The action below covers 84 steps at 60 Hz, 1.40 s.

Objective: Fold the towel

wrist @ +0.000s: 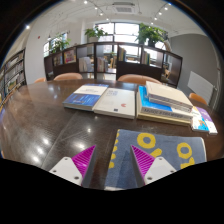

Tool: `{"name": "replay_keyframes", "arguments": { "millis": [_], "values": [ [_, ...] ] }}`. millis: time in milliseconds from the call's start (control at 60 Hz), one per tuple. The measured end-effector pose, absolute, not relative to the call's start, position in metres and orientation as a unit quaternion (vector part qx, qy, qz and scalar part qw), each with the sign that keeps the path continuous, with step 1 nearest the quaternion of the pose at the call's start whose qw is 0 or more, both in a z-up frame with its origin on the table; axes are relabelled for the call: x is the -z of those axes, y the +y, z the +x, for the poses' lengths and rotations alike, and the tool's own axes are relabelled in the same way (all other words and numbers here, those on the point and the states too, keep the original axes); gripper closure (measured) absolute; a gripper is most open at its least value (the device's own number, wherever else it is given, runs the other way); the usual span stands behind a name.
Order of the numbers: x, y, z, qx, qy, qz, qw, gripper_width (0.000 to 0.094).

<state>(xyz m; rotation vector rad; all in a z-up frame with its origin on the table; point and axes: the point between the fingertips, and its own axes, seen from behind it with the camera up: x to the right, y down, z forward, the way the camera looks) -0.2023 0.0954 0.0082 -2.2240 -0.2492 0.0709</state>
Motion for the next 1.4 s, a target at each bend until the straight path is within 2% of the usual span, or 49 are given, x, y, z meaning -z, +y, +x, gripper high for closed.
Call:
{"name": "replay_keyframes", "arguments": {
  "millis": [50, 133, 200, 267, 333, 467, 583, 650, 717, 783, 867, 933, 967, 1050, 1100, 1217, 1400],
  "values": [
    [0.007, 0.095, -0.198, -0.013, -0.090, -0.904, 0.418, 0.0422],
    [0.007, 0.098, -0.183, 0.013, -0.072, -0.897, 0.435, 0.0669],
    [0.007, 0.099, -0.180, 0.014, -0.062, -0.893, 0.446, 0.0739],
    [0.007, 0.101, -0.173, 0.027, -0.061, -0.891, 0.449, 0.0852],
    [0.007, 0.100, -0.173, 0.033, -0.069, -0.891, 0.447, 0.0888],
    [0.001, 0.099, -0.171, 0.020, -0.059, -0.903, 0.425, 0.0902],
    [-0.061, 0.101, -0.138, 0.025, -0.036, -0.885, 0.464, 0.0904],
    [-0.103, 0.100, -0.100, 0.034, -0.017, -0.872, 0.489, 0.0902],
    [-0.131, 0.097, -0.050, 0.057, -0.003, -0.863, 0.502, 0.0902],
    [-0.143, 0.097, 0.004, 0.075, 0.017, -0.858, 0.508, 0.0904],
    [-0.130, 0.096, 0.060, 0.080, 0.034, -0.862, 0.499, 0.0902],
    [-0.105, 0.096, 0.096, 0.074, 0.038, -0.871, 0.484, 0.0882],
    [-0.088, 0.095, 0.107, 0.065, 0.038, -0.879, 0.470, 0.0830],
    [-0.044, 0.087, 0.122, 0.051, 0.021, -0.899, 0.435, 0.0535],
    [-0.041, 0.081, 0.123, 0.039, 0.001, -0.902, 0.430, 0.0449],
    [-0.087, 0.071, 0.122, 0.030, -0.025, -0.883, 0.467, 0.0248],
    [-0.201, 0.029, 0.116, 0.030, -0.035, -0.847, 0.529, 0.0128]
  ]
}}
